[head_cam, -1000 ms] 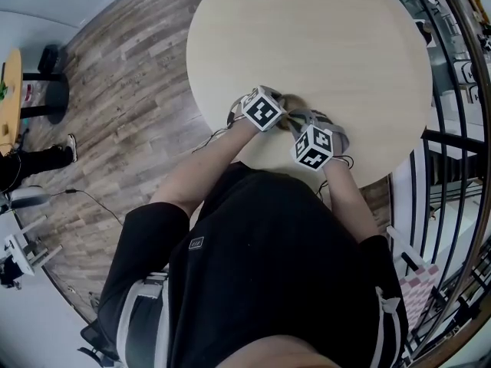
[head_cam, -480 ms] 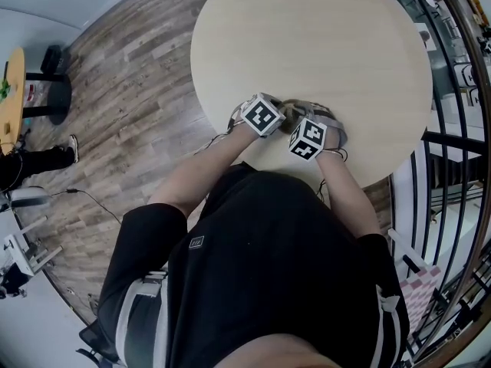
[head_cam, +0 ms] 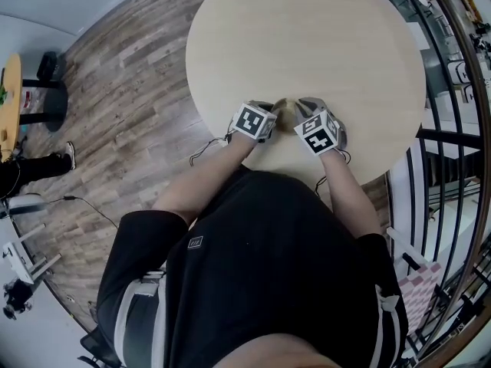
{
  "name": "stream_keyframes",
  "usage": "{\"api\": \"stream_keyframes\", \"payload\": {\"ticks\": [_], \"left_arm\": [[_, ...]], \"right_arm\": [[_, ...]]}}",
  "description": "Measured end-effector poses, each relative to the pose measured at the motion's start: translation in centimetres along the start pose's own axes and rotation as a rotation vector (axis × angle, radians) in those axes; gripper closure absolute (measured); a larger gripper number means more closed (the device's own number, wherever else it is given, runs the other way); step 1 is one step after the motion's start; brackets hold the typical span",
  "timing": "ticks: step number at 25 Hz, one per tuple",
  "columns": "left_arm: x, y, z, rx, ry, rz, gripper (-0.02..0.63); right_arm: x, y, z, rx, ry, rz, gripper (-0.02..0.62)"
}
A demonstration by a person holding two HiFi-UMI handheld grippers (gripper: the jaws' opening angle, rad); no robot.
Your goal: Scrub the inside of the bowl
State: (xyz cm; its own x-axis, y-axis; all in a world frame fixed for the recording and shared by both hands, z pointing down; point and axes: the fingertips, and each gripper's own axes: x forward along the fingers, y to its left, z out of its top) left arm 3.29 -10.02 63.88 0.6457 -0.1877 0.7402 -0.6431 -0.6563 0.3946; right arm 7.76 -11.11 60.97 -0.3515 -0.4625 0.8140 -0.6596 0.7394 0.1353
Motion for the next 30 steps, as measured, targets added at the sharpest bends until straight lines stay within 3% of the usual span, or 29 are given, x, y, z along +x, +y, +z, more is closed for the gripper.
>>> {"api": "stream_keyframes", "payload": {"ticks": [4,6,10,14,16,23,30], "left_arm": [[-0.2,0.6,-0.1,0.010,0.013,0.052,0.563],[0.0,0.6,-0.3,0.010,0.013,0.055,0.568],[0.3,0.1,0.0,0.061,0.007,0.051,0.569],[0.1,0.6,-1.2,0.186,0.039,0.120,0.565],[-0.2,0.8,-1.7,0.187,0.035,0.121,0.556],[-1.3,-0.6,-3.8,0.100,0.024,0.050,0.509],[-2.3,-0.3,-3.7,0.236,0.015,0.068,0.433]], "right_arm": [[-1.5,2.6,0.2,-0.316,0.033,-0.017,0.551],[-1.2,4.5,-0.4,-0.378,0.063,0.035,0.551],[1.1,6.0,-2.7,-0.398,0.146,0.104,0.551],[2.7,6.9,-3.3,-0.486,0.182,0.102,0.551],[3.3,6.7,-3.2,-0.495,0.184,0.084,0.551],[4.1,4.6,-1.8,-0.451,0.133,-0.014,0.551],[2.3,4.4,0.1,-0.406,0.036,0.010,0.551]]}}
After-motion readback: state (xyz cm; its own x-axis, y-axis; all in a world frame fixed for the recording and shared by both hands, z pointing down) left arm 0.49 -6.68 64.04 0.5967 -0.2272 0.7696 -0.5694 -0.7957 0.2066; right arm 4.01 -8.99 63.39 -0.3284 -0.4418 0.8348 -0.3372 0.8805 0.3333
